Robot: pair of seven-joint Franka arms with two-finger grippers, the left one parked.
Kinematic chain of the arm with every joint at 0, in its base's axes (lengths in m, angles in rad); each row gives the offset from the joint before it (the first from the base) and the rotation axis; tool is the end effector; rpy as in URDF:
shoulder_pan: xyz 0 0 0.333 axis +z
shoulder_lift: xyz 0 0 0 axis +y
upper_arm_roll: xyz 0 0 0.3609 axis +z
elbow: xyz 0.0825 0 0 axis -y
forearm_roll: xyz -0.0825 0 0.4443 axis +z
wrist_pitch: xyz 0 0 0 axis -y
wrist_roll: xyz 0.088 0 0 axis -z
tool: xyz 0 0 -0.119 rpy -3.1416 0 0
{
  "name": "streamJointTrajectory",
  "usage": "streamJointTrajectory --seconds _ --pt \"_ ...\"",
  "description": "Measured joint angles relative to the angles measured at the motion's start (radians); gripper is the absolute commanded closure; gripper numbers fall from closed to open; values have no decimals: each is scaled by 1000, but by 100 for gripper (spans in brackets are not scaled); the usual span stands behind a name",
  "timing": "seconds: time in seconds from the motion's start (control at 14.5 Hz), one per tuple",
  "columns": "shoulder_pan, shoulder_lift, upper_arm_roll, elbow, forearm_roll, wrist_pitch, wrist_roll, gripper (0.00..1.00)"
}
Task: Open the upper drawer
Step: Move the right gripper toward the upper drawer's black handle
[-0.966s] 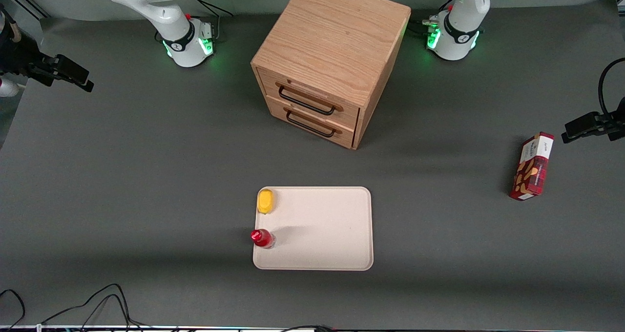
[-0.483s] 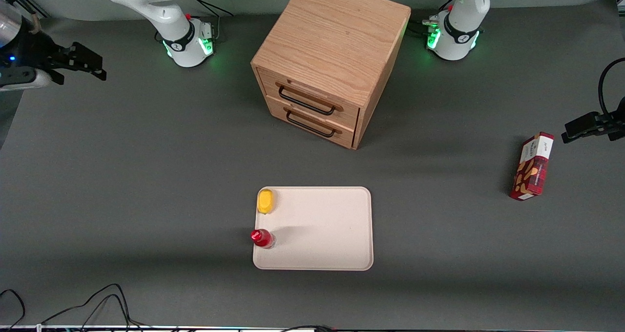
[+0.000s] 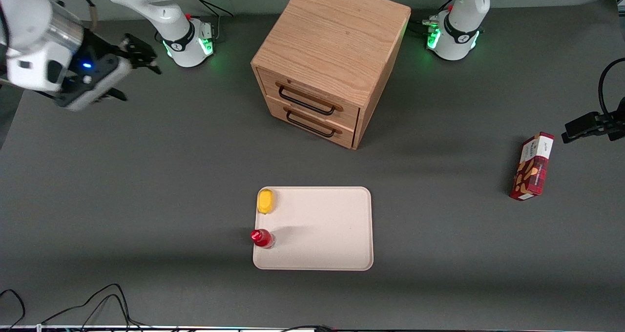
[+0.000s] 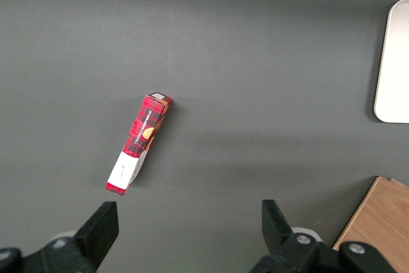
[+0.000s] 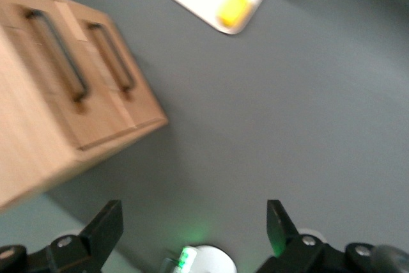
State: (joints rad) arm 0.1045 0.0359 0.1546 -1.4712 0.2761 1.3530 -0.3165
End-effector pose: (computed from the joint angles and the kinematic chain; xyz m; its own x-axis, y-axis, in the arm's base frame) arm 0.5727 0.1879 0.6758 0.8110 0.5829 -0.0511 0.5423 -0.7815 -0.3086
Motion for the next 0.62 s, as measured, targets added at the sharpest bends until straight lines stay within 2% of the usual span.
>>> streamJointTrajectory --seconds 0.14,0.21,0.34,0.62 --pt "3 88 14 26 126 3 -28 0" --pt "3 136 32 40 162 14 -43 0" --pt "4 223 104 62 184 84 -57 0" --pt "23 344 256 72 176 247 -57 0"
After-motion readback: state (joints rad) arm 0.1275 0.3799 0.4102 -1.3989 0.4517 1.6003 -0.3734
